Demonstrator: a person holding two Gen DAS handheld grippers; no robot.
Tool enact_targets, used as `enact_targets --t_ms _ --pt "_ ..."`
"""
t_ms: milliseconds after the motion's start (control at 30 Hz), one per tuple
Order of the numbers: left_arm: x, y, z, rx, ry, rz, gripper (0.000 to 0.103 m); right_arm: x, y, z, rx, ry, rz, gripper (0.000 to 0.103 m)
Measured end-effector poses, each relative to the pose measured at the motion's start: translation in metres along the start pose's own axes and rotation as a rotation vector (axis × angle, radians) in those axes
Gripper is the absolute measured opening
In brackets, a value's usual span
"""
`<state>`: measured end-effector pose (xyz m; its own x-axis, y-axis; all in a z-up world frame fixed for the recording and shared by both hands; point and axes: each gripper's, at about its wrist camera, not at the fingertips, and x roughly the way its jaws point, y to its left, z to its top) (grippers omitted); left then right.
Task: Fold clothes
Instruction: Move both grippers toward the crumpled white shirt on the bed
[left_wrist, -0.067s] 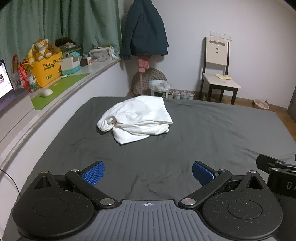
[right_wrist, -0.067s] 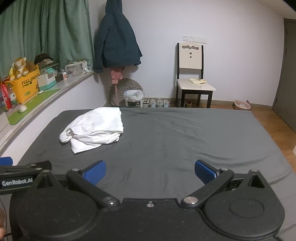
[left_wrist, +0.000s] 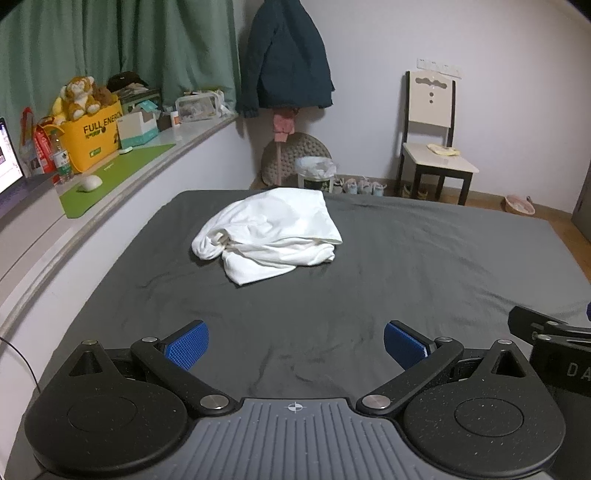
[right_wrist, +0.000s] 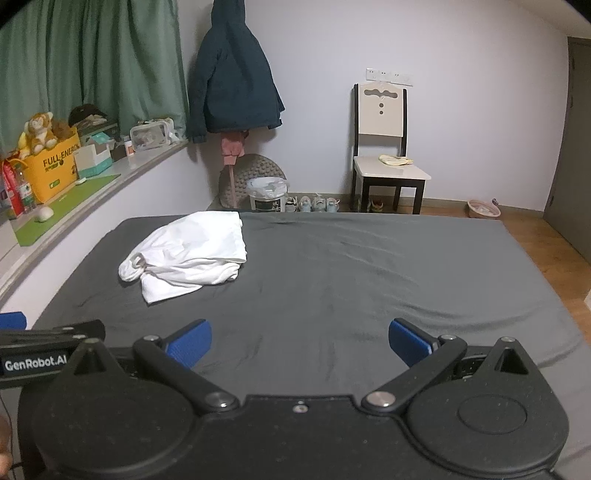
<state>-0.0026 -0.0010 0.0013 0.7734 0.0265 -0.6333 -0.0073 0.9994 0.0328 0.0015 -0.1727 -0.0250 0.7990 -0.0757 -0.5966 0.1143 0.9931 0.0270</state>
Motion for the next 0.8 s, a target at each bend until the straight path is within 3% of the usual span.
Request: enact_targets --t_ms 800 --pt "0.0 -0.02 -0.001 0.036 0.02 0.006 0.103 0.004 -0.013 -0.005 0.018 0.019 0.001 0.103"
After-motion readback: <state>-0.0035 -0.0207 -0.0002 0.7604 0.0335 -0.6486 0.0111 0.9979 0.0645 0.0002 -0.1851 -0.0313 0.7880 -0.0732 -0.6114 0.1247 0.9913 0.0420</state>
